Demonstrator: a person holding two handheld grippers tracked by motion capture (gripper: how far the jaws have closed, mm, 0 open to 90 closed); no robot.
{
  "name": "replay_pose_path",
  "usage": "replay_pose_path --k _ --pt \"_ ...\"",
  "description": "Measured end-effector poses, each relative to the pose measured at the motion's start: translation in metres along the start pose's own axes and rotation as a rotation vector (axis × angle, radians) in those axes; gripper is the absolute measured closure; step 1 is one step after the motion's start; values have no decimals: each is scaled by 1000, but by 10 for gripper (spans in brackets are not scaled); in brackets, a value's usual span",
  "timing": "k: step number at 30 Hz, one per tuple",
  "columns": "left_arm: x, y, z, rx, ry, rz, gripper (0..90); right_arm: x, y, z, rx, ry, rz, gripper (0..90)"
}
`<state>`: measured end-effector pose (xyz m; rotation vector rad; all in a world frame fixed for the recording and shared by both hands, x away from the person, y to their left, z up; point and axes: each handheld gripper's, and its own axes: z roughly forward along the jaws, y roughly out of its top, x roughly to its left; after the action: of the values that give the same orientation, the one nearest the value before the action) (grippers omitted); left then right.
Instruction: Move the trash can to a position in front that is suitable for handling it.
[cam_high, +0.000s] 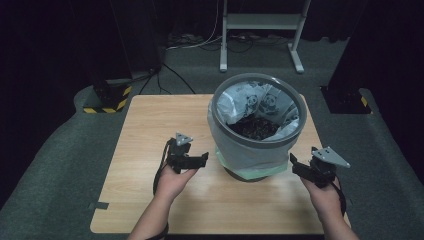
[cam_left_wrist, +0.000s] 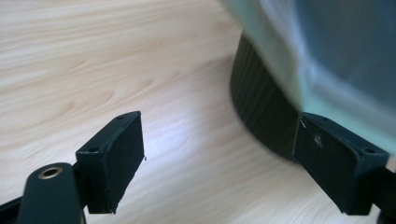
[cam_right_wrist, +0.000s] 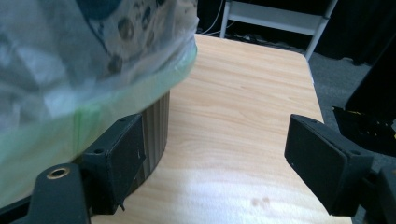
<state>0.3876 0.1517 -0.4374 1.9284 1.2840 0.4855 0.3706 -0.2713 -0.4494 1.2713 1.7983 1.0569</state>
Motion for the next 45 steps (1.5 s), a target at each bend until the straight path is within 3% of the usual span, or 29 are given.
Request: replay_pose_path --k 3,5,7,11,14,15,18,27,36,45 --pt "10 -21 2 9 7 -36 162 0 -7 -1 3 -1 13 199" --pt "17 -35 6 46 9 -38 164 0 -14 1 14 7 25 200" --pt "22 -41 10 91 24 -8 169 2 -21 5 39 14 26 200" --pt "33 -52 17 157 40 -67 168 1 -37 17 115 28 9 199" --pt "34 -60 27 214 62 -38 159 -5 -47 25 164 42 32 199" --pt "35 -61 29 223 59 -54 159 -7 -50 27 177 41 34 199" --pt "38 -62 31 232 72 -77 158 -11 -56 33 218 33 35 199" --pt "31 -61 35 246 96 -39 145 -11 -63 41 291 55 30 176" --pt "26 -58 37 295 132 -20 141 -12 -63 43 298 71 24 168" --pt "30 -48 37 441 133 -35 119 -13 -62 45 298 92 14 162"
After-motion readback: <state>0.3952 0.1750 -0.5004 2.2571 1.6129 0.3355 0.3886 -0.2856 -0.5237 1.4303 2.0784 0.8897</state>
